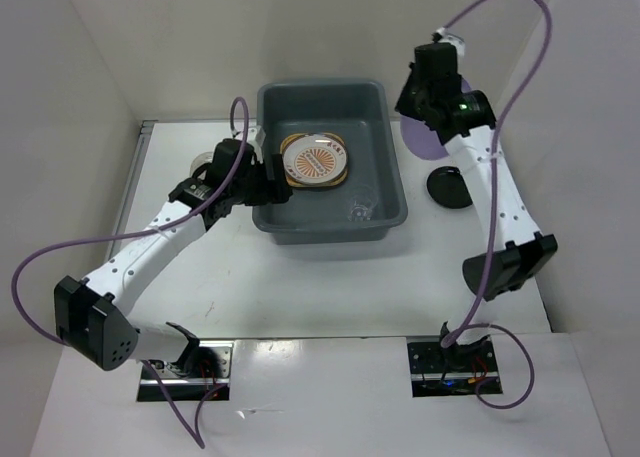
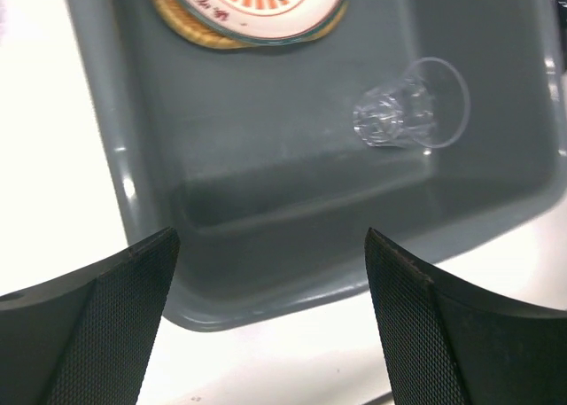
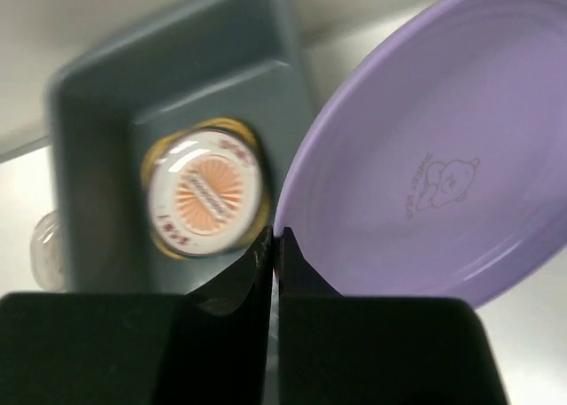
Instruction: Place the mixed dishes into the plastic bin
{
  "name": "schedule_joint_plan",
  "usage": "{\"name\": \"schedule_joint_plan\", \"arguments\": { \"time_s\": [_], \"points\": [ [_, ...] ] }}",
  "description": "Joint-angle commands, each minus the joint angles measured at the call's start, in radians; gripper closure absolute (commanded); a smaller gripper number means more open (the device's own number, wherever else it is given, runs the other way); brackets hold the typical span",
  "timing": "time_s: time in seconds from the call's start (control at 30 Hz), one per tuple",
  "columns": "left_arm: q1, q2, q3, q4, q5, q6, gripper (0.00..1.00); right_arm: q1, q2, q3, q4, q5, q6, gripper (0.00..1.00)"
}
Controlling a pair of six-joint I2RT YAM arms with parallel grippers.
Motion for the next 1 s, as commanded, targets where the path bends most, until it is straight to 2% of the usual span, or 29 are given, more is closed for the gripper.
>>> {"name": "schedule_joint_plan", "arguments": {
  "time_s": [0.0,0.07,0.2,0.47,0.67,0.97],
  "points": [
    [0.001,-0.012,-0.032,0.021,-0.057,0.007,0.08,0.09,0.13,0.148,0.065,-0.024,-0.159,1.0],
    [0.01,-0.003,-0.042,-0.003,-0.105,-0.016,0.08,0.142,0.168,0.197,0.097,-0.025,-0.23,1.0],
    [0.084,0.02,-0.084,-0.054,-0.135,-0.038,0.08,0.166,0.28,0.316,0.107,-0.089,-0.294,1.0],
    [0.337,-0.093,-0.201,-0.078,-0.073,-0.058,0.08,0.232,0.51,0.525,0.09,-0.187,-0.403,1.0],
    [0.36,-0.124,-0.245,-0.091,-0.073,-0.058,0.08,0.296,0.675,0.642,0.065,-0.219,-0.443,1.0],
    [0.36,-0.147,-0.29,-0.1,-0.063,-0.09,0.08,0.347,0.811,0.663,0.065,-0.219,-0.469,1.0]
  ]
}}
